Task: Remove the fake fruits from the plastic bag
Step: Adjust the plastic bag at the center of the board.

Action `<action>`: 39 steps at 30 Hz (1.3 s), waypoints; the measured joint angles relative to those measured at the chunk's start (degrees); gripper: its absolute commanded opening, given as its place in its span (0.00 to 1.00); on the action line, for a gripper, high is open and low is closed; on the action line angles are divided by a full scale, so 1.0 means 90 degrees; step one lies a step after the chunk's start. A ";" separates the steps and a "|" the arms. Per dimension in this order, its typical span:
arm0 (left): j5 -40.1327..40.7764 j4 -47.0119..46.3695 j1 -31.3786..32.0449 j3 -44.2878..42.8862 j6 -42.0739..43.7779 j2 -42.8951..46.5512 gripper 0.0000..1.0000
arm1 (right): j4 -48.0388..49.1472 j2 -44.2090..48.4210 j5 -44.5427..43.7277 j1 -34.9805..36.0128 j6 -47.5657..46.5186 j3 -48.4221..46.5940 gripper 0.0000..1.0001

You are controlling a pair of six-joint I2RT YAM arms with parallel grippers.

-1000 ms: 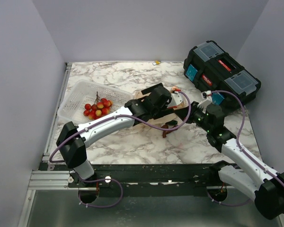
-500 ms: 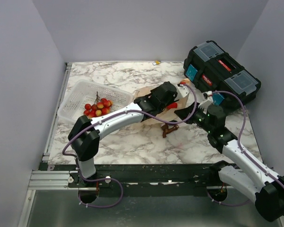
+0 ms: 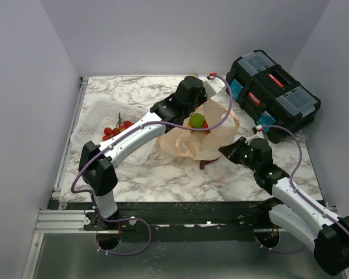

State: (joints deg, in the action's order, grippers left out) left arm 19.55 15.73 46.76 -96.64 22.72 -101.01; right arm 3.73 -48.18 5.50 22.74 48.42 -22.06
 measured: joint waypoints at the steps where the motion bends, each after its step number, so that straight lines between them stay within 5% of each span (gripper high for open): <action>1: -0.0121 0.0041 0.0002 0.0000 -0.0022 0.0022 0.00 | -0.0017 -0.0027 -0.0051 0.0000 0.0100 0.0092 0.10; 4: -0.0500 0.0151 0.0015 0.0002 -0.0126 0.0073 0.00 | -0.0034 -0.0160 -0.0066 0.0000 0.0245 0.0294 0.21; 6: -0.0724 0.0233 0.0024 0.0010 -0.0202 0.0119 0.00 | -0.0046 -0.0233 -0.0058 0.0000 0.0250 0.0318 0.47; 10: -0.1258 0.0389 0.0027 0.0216 -0.0393 0.0318 0.00 | -0.0112 -0.0155 -0.0027 0.0000 -0.0005 0.0289 0.84; 16: -0.1800 0.0580 0.0027 0.0296 -0.0743 0.0391 0.00 | -0.0464 0.0202 0.0447 0.0000 -0.0974 -0.0381 1.00; 30: -0.3048 0.0583 0.0027 0.1277 -0.1863 0.1141 0.00 | -0.0809 0.0250 0.1107 0.0000 -0.2628 -0.2038 0.99; 35: -0.3128 0.0590 0.0046 0.1297 -0.2069 0.1248 0.00 | -0.1037 -0.0172 0.0748 0.0000 -0.2846 -0.2353 0.83; 39: -0.3135 0.0648 0.0066 0.1396 -0.2154 0.1389 0.09 | -0.1331 -0.0226 0.0423 0.0000 -0.2931 -0.2351 0.43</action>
State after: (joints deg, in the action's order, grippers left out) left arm -8.67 21.56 47.35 -84.07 3.33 -88.51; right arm -8.25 -50.22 9.30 22.74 22.04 -43.22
